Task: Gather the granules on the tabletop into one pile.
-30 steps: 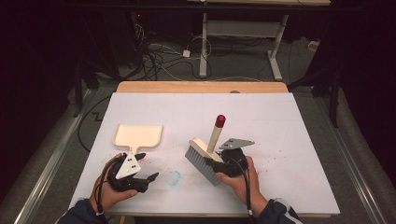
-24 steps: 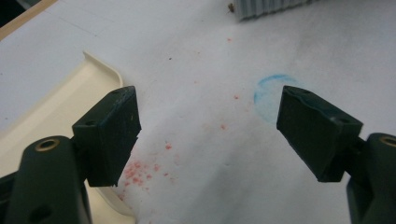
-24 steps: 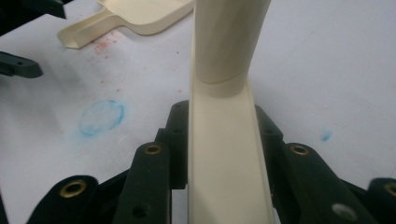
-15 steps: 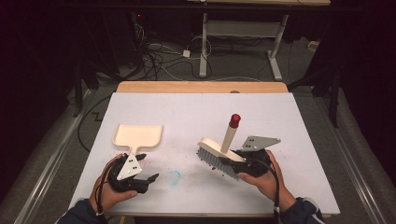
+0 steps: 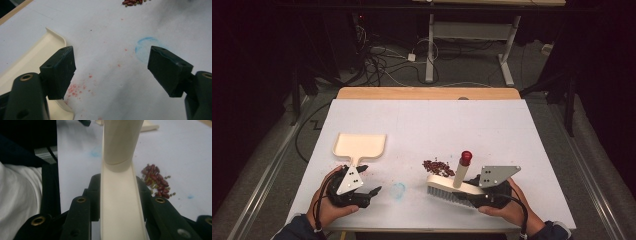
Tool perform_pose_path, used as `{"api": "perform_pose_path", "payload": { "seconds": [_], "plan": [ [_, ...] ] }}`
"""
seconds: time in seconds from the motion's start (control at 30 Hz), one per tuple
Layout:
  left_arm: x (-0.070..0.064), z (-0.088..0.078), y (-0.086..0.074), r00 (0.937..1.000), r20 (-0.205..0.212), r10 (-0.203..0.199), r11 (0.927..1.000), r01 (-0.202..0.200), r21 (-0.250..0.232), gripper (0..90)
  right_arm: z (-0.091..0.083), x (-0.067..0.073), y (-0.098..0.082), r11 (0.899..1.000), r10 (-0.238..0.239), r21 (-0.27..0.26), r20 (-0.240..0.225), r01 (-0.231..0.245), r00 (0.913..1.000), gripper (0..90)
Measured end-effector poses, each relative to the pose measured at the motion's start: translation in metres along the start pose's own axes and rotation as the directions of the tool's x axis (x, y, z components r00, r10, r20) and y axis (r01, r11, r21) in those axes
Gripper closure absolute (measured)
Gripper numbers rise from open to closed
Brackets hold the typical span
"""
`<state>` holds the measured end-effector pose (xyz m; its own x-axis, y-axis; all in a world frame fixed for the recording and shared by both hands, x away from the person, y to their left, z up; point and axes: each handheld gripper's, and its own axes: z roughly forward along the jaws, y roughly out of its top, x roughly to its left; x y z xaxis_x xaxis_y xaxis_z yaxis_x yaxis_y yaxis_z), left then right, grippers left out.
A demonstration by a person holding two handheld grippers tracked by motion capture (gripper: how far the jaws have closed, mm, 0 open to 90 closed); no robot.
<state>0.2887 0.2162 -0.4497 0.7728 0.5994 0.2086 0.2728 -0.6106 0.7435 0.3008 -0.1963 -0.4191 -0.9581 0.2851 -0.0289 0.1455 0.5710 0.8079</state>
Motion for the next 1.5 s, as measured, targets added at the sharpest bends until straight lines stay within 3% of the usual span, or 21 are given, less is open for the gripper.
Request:
{"api": "perform_pose_path", "payload": {
  "seconds": [0.13,0.37,0.6,0.77,0.97,1.13,1.27,1.3,1.37,1.43,1.5],
  "plan": [
    [0.0,0.001,0.001,0.9999,-0.003,0.012,0.9999,-0.012,0.004,21.6,0.011,-0.006,-0.007,0.999,-0.011,0.051,-0.032,0.013,0.9994,67.5],
    [-0.002,0.003,0.0,1.0,0.005,0.007,0.9999,-0.008,0.015,21.7,0.013,-0.026,-0.011,0.999,-0.016,0.035,-0.024,0.017,0.9996,67.3],
    [-0.003,0.005,0.001,0.9999,0.009,0.012,0.9997,-0.013,0.023,21.7,0.027,-0.055,-0.007,0.999,-0.052,0.005,-0.089,0.053,0.9947,67.3],
    [-0.003,0.008,0.001,0.9998,0.016,0.011,0.9994,-0.011,0.033,21.7,0.039,-0.073,0.0,0.998,-0.058,-0.023,-0.101,0.056,0.9932,67.3],
    [-0.004,0.007,0.0,0.9997,0.023,0.011,0.9995,-0.011,0.031,21.7,0.049,-0.08,0.007,0.998,-0.051,-0.052,-0.101,0.046,0.9936,67.5],
    [-0.003,0.006,-0.002,0.9995,0.029,0.014,0.9992,-0.015,0.037,21.7,0.044,-0.079,0.017,0.994,-0.052,-0.1,-0.085,0.044,0.9951,67.6],
    [-0.005,0.004,-0.002,0.9995,0.026,0.019,0.9992,-0.02,0.034,21.7,0.024,-0.07,0.022,0.993,-0.02,-0.117,-0.011,0.019,0.9997,67.6],
    [-0.005,0.003,-0.002,0.9994,0.026,0.021,0.9993,-0.021,0.032,21.7,0.018,-0.068,0.023,0.993,0.005,-0.119,0.032,-0.001,0.9995,67.5],
    [-0.004,0.002,-0.002,0.9996,0.021,0.017,0.9994,-0.018,0.028,21.7,0.006,-0.064,0.021,0.991,0.063,-0.129,0.119,-0.047,0.9909,67.5],
    [-0.004,0.001,-0.002,0.9998,0.017,0.013,0.9996,-0.013,0.024,21.7,-0.003,-0.059,0.018,0.988,0.111,-0.13,0.225,-0.083,0.968,67.5],
    [-0.004,0.001,-0.002,0.9998,0.016,0.012,0.9997,-0.012,0.022,21.7,-0.009,-0.053,0.012,0.987,0.141,-0.121,0.322,-0.106,0.9361,67.5]
  ]
}}
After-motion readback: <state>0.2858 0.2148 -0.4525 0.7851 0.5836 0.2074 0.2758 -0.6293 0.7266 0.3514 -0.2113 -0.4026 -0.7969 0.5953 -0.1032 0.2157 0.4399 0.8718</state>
